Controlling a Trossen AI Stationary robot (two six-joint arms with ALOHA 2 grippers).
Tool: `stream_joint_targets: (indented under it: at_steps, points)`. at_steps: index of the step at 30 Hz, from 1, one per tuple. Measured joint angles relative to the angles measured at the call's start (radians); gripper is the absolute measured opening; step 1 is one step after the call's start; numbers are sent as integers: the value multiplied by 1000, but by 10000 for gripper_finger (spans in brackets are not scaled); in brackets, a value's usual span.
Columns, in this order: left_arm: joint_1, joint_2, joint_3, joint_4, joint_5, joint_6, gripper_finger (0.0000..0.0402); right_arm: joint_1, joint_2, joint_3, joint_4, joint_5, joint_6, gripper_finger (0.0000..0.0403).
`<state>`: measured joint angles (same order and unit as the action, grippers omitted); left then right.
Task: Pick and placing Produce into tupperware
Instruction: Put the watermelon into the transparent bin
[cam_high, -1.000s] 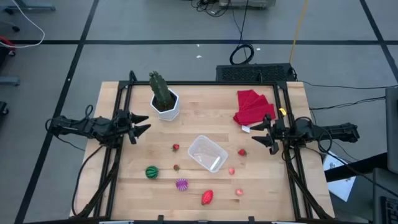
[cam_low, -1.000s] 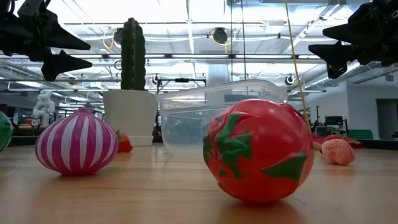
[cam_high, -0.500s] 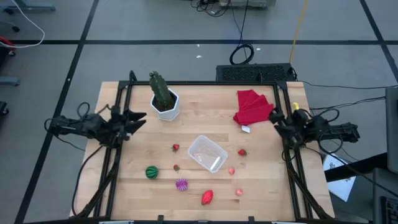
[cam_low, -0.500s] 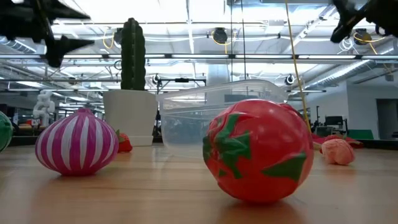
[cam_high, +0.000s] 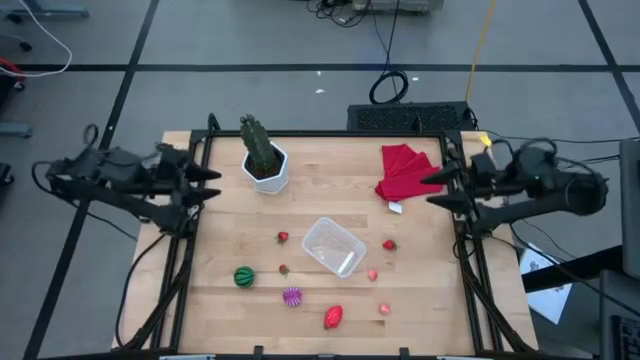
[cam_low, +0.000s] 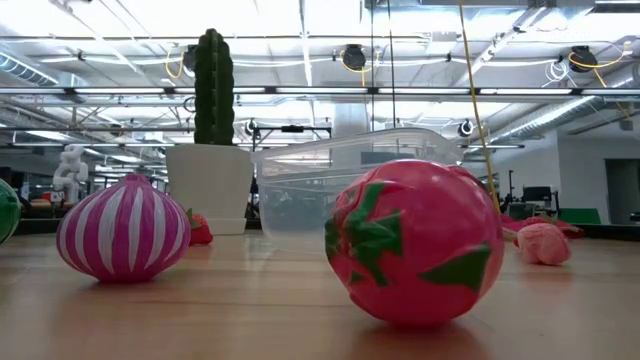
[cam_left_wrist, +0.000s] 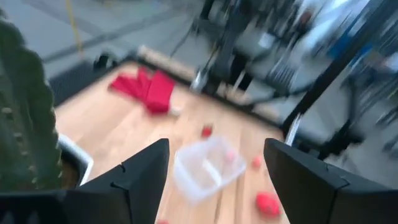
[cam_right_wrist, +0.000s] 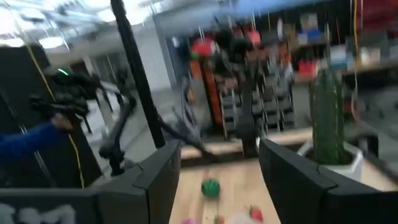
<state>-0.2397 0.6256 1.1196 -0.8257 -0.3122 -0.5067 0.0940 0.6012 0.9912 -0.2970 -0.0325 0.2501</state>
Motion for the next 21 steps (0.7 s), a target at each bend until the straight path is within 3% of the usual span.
stream_joint_targets:
  at_steps: [3,9,12,21]
  points:
    - [-19,152,125,-72,28,-45,267,-1,103,104,-67,1,23,209]
    - [-50,346,239,-63,219,-65,266,0,185,116,80,1,62,209]
    - [-59,399,258,-37,267,-65,266,0,208,102,114,1,66,209]
    - [-63,435,261,-48,269,-195,266,0,195,100,112,1,-27,209]
